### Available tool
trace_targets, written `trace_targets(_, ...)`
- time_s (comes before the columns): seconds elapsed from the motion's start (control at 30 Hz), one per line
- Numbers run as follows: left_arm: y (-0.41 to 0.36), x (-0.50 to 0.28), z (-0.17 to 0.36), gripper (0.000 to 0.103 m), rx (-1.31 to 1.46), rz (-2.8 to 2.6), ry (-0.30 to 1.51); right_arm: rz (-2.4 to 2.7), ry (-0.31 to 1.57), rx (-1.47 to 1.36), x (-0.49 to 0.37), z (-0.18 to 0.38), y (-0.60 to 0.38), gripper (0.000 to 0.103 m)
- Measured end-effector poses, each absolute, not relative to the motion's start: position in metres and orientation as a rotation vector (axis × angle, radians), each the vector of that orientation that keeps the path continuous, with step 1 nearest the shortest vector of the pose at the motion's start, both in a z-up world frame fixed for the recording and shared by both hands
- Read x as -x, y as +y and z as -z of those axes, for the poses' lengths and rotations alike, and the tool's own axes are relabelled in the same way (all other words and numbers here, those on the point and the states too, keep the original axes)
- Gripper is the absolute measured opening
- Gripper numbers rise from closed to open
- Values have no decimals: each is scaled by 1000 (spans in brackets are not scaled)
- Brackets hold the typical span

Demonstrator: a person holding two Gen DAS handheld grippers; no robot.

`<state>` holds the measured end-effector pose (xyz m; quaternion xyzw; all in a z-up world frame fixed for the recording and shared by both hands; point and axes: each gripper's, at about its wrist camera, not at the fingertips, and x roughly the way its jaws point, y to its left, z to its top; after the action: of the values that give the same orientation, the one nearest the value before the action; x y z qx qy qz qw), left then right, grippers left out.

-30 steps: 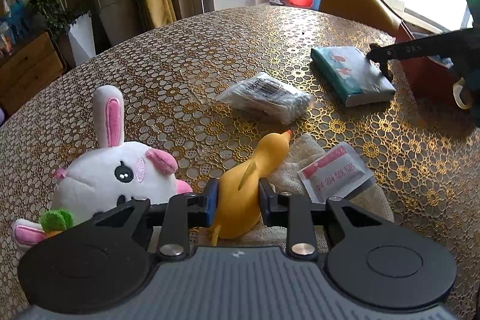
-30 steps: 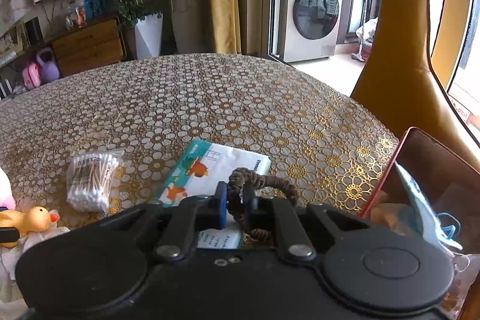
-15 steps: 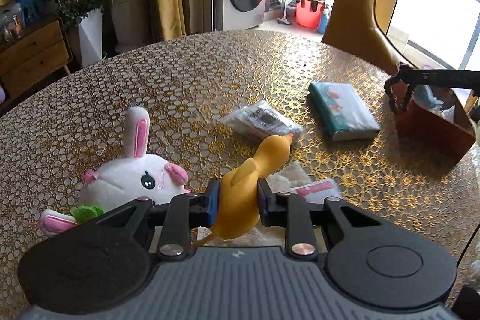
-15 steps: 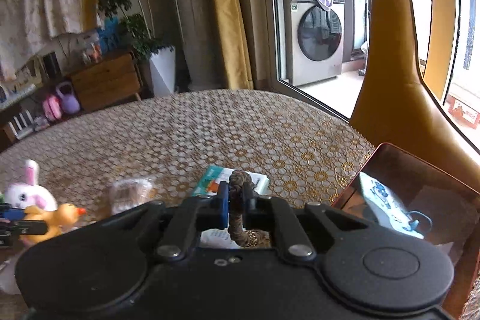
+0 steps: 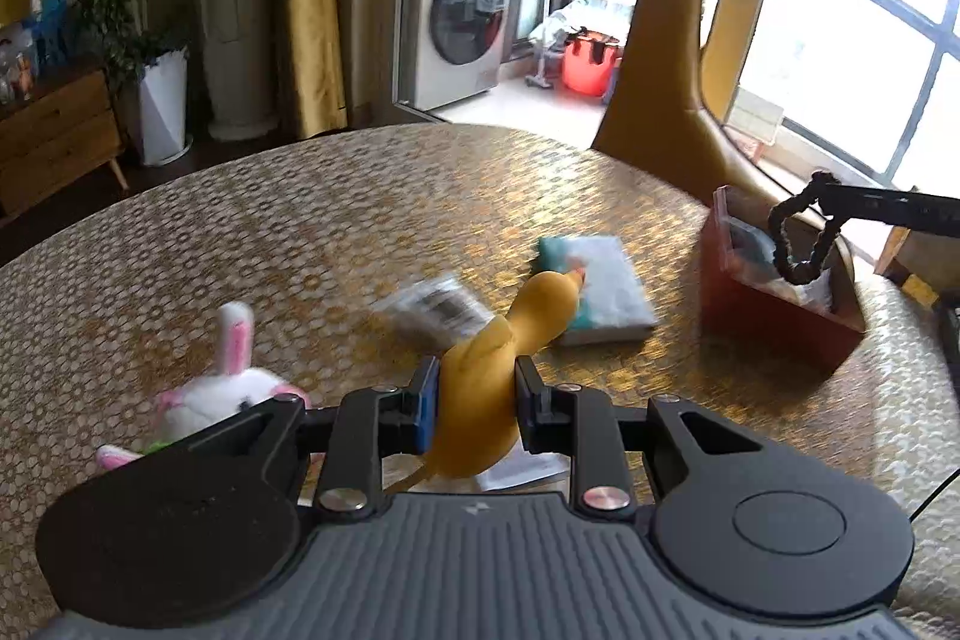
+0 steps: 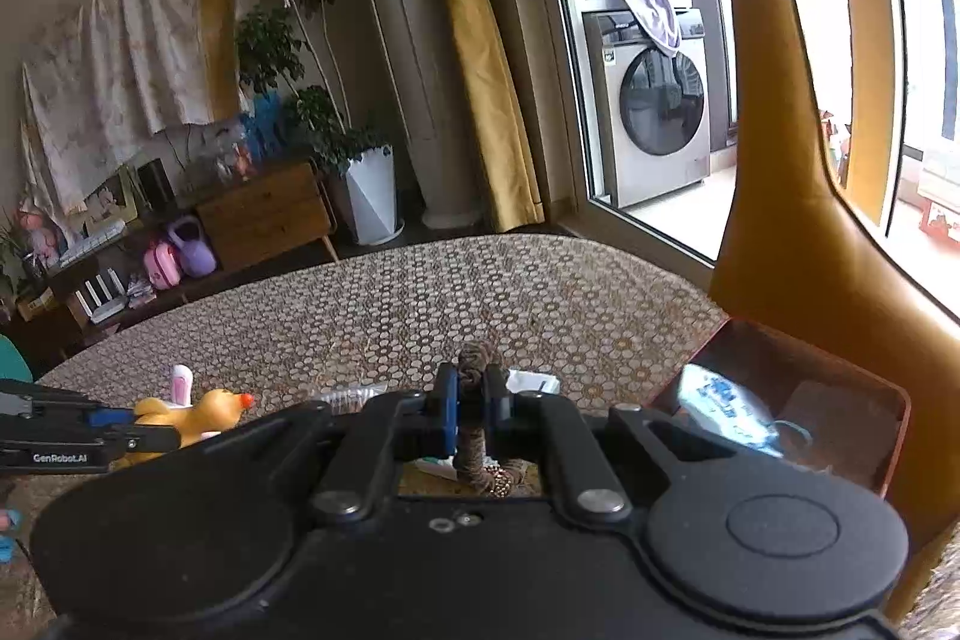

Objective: Organize soft objects
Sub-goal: 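Carry the rubber duck and hair tie with both tools into the orange-red box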

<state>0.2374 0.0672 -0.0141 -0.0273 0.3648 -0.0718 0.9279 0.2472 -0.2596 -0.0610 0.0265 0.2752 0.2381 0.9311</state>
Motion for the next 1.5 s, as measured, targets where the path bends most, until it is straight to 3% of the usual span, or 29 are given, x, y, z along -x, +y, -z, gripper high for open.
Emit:
trace_targets(0.6, -83, -260, -14, 25, -57, 364, 722, -360, 575, -29, -240, 46, -339, 8)
trace_targets(1.07, -197, -320, 17, 25, -128, 444, 804, -255, 632, -75, -282, 83, -399, 8)
trace_targets(1.5, -252, -374, 52, 25, -191, 431, 847, -215, 649, -99, -339, 113, -420, 8)
